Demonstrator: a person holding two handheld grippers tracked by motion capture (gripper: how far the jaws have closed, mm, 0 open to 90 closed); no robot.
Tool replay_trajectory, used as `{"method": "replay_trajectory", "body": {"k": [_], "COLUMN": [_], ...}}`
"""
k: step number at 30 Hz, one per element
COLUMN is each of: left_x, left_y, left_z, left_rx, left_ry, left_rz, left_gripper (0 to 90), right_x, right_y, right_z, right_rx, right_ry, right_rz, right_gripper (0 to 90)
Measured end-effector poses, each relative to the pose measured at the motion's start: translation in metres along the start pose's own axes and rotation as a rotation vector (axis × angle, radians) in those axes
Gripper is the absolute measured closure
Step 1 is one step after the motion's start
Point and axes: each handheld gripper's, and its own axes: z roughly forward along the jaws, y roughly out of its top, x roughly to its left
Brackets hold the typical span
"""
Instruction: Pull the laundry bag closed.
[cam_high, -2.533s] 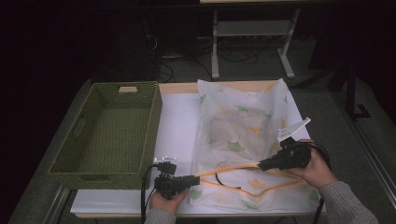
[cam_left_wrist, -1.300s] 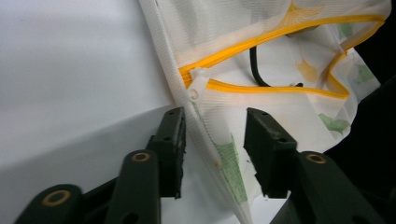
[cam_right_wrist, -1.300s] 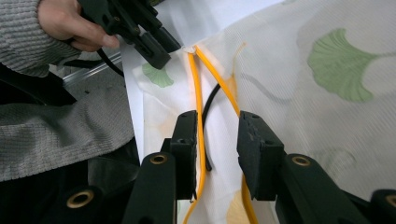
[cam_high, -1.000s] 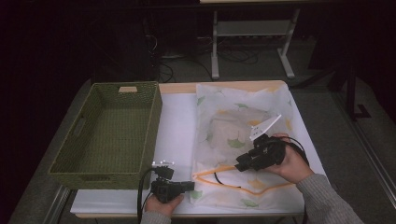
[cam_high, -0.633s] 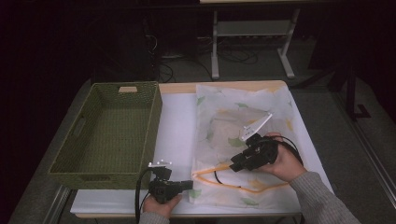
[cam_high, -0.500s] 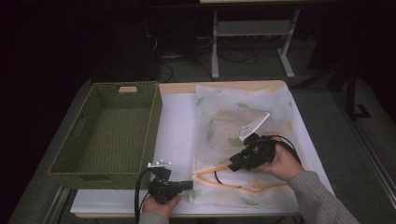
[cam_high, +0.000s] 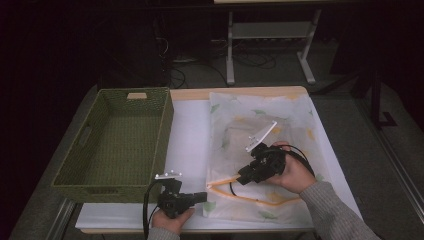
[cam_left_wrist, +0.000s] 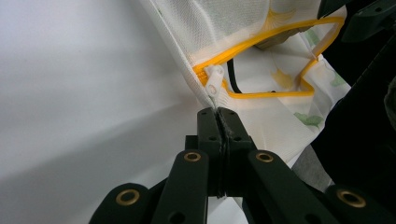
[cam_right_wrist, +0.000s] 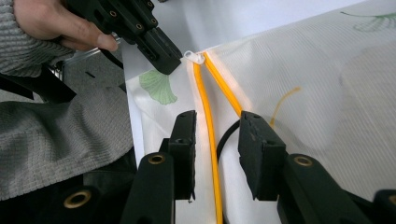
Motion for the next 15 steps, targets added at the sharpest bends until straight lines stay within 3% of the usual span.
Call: {"method": "replay_trajectory", "body": {"k": [6,15], "left_x": [-0.001,-0.003], "left_y": [-0.001,0.001], "left_z": [-0.002,-0.002], "left_rx": [-0.012,-0.017], "left_ry": [-0.015,-0.041], "left_rz": [-0.001,0.008], "left_gripper": [88.6,89.2], "right_x": [0.003,0.006], "right_y": [0.011,0.025], "right_z": [0.010,0.042], "right_rx": [0.020,0.074], "right_ry": [0.009,0.030], "right_rz": [-0.003,-0.015], "right_gripper": [70.9,78.3]}}
